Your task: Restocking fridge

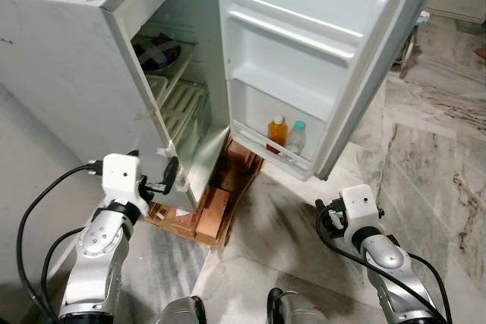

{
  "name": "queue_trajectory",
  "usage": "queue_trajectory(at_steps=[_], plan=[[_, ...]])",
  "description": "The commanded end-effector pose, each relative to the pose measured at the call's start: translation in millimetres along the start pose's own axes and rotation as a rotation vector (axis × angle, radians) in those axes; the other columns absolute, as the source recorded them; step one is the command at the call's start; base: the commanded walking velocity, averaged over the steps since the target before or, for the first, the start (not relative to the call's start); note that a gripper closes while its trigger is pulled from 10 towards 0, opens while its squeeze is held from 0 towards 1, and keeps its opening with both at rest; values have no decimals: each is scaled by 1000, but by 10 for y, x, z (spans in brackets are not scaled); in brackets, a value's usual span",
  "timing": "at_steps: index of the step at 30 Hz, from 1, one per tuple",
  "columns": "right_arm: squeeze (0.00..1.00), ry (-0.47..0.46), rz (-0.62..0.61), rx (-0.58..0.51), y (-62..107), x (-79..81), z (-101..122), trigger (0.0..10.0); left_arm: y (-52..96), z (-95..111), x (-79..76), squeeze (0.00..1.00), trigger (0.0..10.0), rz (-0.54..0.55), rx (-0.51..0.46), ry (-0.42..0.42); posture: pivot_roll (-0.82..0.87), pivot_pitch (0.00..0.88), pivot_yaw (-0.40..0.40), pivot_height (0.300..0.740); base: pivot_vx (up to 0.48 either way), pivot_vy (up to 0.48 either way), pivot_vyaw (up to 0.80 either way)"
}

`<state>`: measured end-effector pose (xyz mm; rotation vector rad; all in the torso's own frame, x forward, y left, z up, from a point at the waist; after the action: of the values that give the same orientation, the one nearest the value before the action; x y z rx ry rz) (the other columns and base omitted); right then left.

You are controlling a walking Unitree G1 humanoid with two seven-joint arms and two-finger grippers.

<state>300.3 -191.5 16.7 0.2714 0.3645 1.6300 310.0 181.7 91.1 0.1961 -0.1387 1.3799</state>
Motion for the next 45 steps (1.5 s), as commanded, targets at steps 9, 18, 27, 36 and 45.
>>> queue_trajectory(at_steps=[9, 18, 27, 36, 45], plan=[[0, 5, -15, 6, -9, -29, -35, 10000, -10, 68, -263, 0, 10000, -45, -26, 14, -37, 114, 21, 740, 368, -245, -635], [0, 12, -7, 1, -30, -5, -24, 10000, -89, 78, -230, 0, 10000, -37, -19, -15, -38, 110, 21, 740, 439, 0, -153], [0, 21, -6, -5, -58, 9, -10, 10000, -187, 111, -225, 0, 10000, -72, -29, -76, -40, 109, 18, 740, 468, 0, 0], [0, 41, -4, -13, -81, 21, 12, 10000, -352, 157, -230, 0, 10000, -107, -44, -105, -48, 104, 16, 740, 473, 0, 0], [0, 52, -4, -20, -105, 36, 37, 10000, -563, 249, -250, 0, 10000, -158, -71, -148, -54, 110, 16, 740, 480, 0, 0]])
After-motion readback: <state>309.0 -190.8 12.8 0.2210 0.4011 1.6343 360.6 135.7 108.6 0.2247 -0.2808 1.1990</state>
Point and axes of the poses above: a point about 5 cm out from each wrist's last joint towards the gripper, its own y axis pointing back from the gripper into the wrist, its own z axis along the axis of the wrist's last joint, x = y × z, the point moved 5 cm from there along -y, pointing out of the wrist towards the gripper, and after that the axes turned 11 degrees about -y, right-handed, at the moved point
